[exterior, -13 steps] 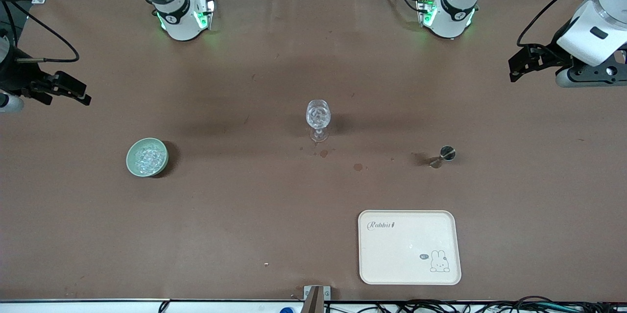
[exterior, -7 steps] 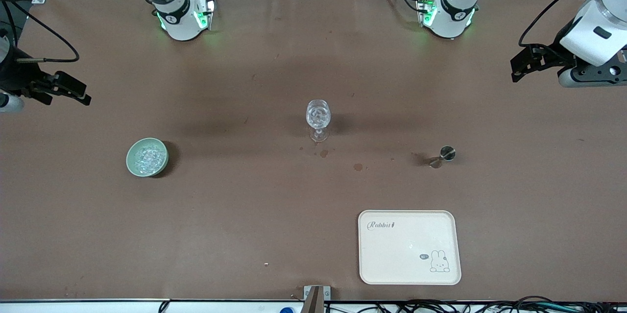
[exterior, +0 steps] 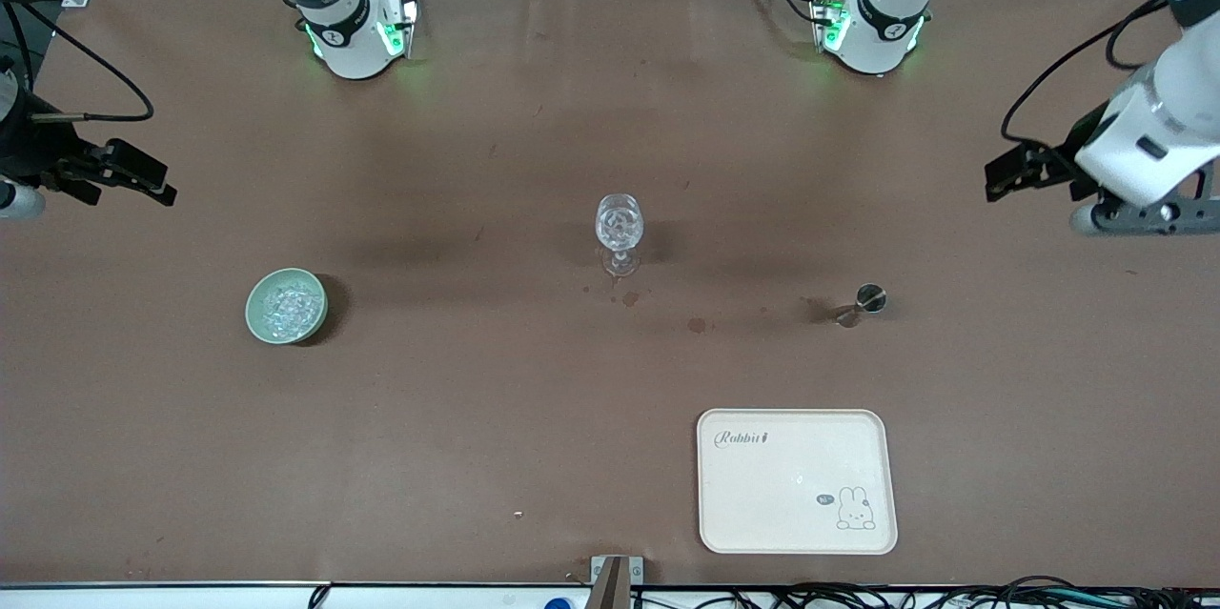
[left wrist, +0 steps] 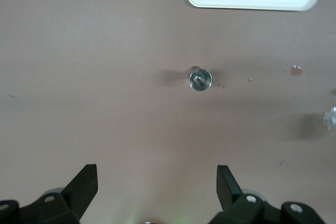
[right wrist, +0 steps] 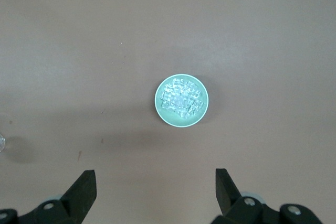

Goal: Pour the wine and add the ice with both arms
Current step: 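Move the right gripper toward the ice bowl while the left gripper reaches the jigger, then lower the right gripper into the ice bowl while the left gripper grasps the jigger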

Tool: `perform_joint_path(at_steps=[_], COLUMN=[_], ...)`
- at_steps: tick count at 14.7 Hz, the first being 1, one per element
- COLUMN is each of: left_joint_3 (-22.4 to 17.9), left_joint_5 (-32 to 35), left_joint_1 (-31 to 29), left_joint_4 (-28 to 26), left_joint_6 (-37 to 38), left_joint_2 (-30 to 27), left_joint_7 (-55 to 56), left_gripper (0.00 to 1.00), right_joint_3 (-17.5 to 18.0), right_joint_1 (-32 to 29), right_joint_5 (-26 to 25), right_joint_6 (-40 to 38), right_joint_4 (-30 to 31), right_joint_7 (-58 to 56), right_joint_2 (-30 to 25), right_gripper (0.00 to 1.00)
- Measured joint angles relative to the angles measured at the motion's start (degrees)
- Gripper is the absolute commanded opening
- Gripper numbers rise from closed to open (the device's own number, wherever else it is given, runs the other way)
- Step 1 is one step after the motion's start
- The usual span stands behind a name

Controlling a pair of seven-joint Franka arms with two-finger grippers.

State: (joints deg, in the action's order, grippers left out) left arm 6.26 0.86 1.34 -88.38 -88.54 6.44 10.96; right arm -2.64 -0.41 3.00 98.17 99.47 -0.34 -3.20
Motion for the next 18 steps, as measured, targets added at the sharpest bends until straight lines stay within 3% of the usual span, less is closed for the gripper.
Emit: perform_joint_path(at_steps=[4, 11, 18], left_joint_3=[-0.4, -0.7, -0.6], left_joint_5=[-7.5, -25.7, -37.4], left_joint_1=[-4.1, -14.2, -16.3], left_joint_4=[0.1, 0.3, -0.6], left_joint_6=[-4.0, -11.2, -11.0], left_joint_2=[6.5, 20.0, 25.2], left_joint_7=[11.0, 12.2, 22.2], left_gripper=[1.0, 1.0, 1.0], right_joint_3=[-0.1, -0.2, -0.3], right_joint_1=[0.0, -0.1, -0.5], right_joint_5=[-0.4, -1.1, -1.1], right_joint_6=[3.5, 18.9, 25.7], right_joint_4=[0.5, 7.7, 8.3], right_joint_7=[0.0, 0.0, 0.0], right_joint_2=[2.2, 8.3, 16.8], right_gripper=[0.98, 0.97, 0.97])
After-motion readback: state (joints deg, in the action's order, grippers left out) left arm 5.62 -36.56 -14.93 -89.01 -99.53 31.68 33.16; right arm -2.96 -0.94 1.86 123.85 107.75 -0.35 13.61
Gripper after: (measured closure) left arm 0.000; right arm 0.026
